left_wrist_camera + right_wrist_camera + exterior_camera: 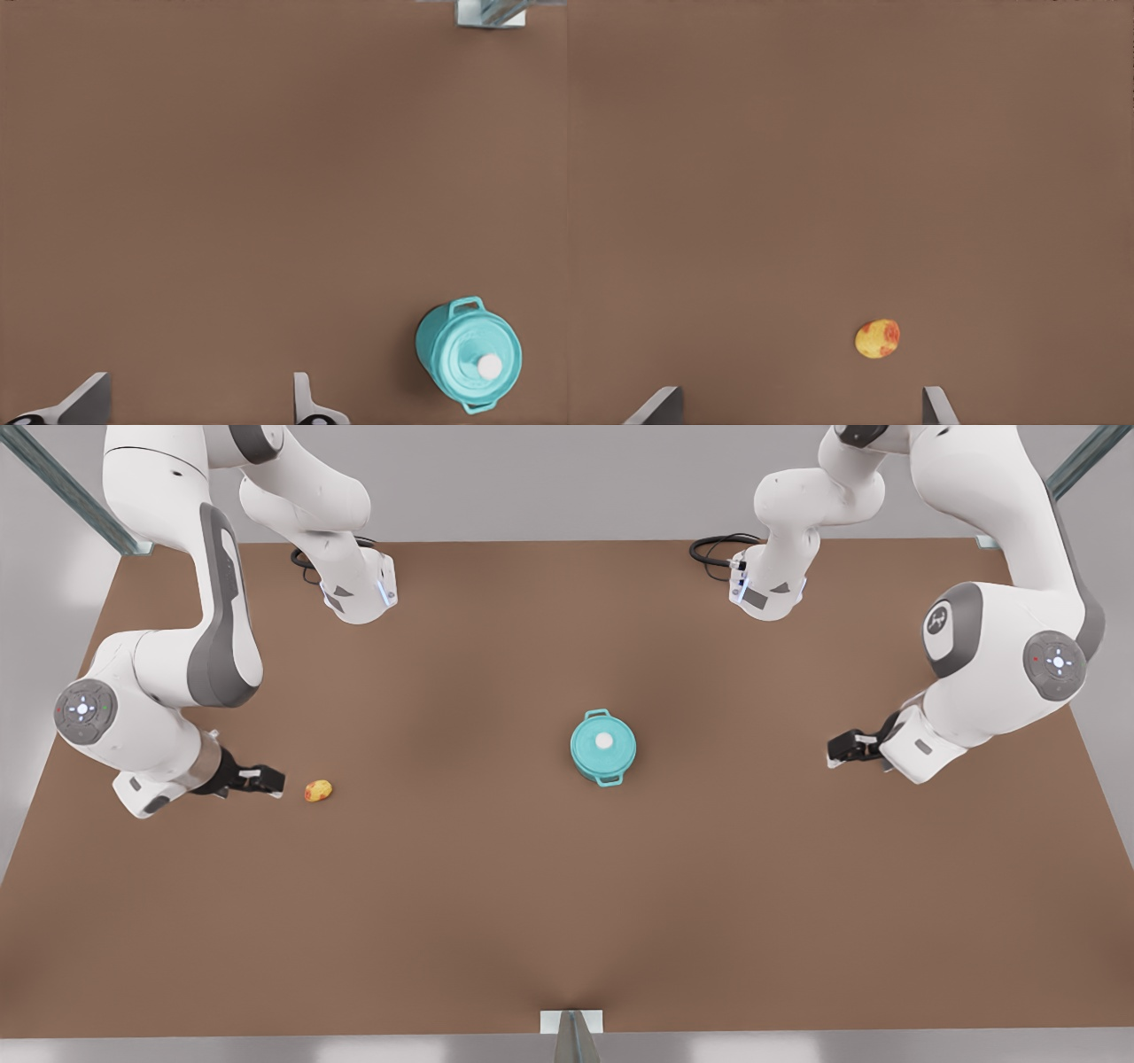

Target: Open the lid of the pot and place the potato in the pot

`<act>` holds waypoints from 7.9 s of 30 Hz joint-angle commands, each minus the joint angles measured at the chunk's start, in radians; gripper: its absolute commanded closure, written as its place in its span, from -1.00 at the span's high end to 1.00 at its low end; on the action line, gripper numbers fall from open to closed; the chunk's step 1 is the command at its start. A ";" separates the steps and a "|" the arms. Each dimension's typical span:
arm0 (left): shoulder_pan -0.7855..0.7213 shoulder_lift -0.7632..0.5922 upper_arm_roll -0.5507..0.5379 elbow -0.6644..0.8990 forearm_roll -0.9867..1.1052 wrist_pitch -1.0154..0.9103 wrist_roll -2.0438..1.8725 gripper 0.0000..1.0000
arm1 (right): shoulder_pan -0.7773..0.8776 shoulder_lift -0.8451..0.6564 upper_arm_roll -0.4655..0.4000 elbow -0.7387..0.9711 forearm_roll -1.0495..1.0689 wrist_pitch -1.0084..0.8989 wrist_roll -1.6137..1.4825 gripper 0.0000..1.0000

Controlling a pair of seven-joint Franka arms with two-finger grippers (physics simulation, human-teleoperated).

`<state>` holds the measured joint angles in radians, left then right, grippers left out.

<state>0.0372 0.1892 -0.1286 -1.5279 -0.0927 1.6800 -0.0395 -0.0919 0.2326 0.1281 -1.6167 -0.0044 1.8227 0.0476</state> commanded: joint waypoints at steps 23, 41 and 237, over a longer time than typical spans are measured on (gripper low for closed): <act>-0.569 0.283 -0.121 -0.205 0.179 0.524 -1.171 1.00 | -0.049 -0.116 -0.058 -0.542 -0.009 0.546 0.554 1.00; -0.596 0.263 -0.121 -0.322 0.234 0.564 -1.114 1.00 | -0.029 0.027 -0.054 -0.644 -0.141 0.830 0.880 1.00; 0.084 0.076 -0.098 -0.081 0.165 0.213 0.007 1.00 | -0.164 0.126 0.113 0.095 -0.240 -0.117 0.127 1.00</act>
<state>0.1212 0.2664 -0.2266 -1.6097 0.0680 1.8933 -0.0091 -0.1997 0.3699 0.2394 -1.5016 -0.2458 1.9067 1.7146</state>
